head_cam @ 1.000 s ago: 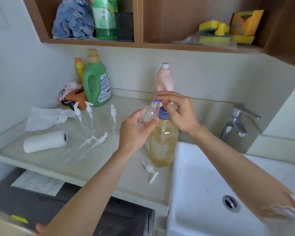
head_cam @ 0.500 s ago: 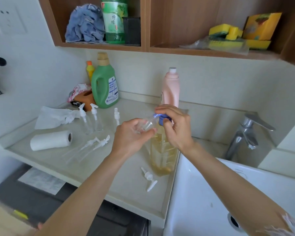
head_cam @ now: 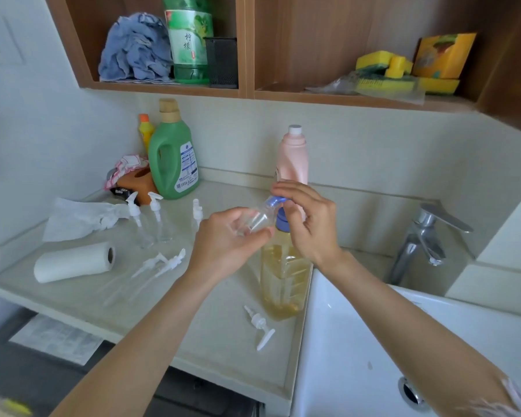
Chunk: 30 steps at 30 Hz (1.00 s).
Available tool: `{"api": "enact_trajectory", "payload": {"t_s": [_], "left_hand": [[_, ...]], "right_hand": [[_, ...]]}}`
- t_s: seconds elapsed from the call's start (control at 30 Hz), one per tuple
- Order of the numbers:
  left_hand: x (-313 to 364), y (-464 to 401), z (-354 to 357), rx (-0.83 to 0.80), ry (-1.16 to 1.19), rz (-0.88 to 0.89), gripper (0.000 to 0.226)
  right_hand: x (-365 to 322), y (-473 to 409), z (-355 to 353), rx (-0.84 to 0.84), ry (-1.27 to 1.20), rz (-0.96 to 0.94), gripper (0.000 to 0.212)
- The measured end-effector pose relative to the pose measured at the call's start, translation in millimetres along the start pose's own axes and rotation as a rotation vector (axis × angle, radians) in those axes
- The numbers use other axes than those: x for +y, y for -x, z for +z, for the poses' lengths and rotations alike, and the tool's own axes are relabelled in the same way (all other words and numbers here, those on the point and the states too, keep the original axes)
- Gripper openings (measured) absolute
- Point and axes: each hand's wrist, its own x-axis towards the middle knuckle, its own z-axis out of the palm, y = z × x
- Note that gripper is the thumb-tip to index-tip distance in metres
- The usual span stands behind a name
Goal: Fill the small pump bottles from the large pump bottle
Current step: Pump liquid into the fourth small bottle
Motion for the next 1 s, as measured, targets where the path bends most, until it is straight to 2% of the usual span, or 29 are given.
{"api": "enact_trajectory", "payload": {"t_s": [0.1,0.33,0.5,0.63,0.87,1.0], "left_hand": [[-3,1,-1,-0.026,-0.016,-0.011,0.039],[-8,7,0,-0.061,0.043,-0.042,0.026],[9,9,-6,-0.032,0.039,-0.011,0.023],[14,10,-7,-0.023,0.057,0.000,0.015],[8,9,-5,-0.036,0.074,-0.041,0.026],[4,13,-1,-0.063,0.074,-0.076,0.022]], "right_hand": [[5,8,7,0.028,-0.017,-0.020,0.035],[-5,5,3,-0.101,0.103,-0.053,0.039],[-12,-18,-15,-0.236,0.054,-0.004,0.046],[-15,-17,-17,-0.180,0.041,0.070,0.050],[-9,8,-5,-0.057,-0.022,0.062,0.044],[-4,20,-3,-0.039,-0.025,0.021,0.046]]}}
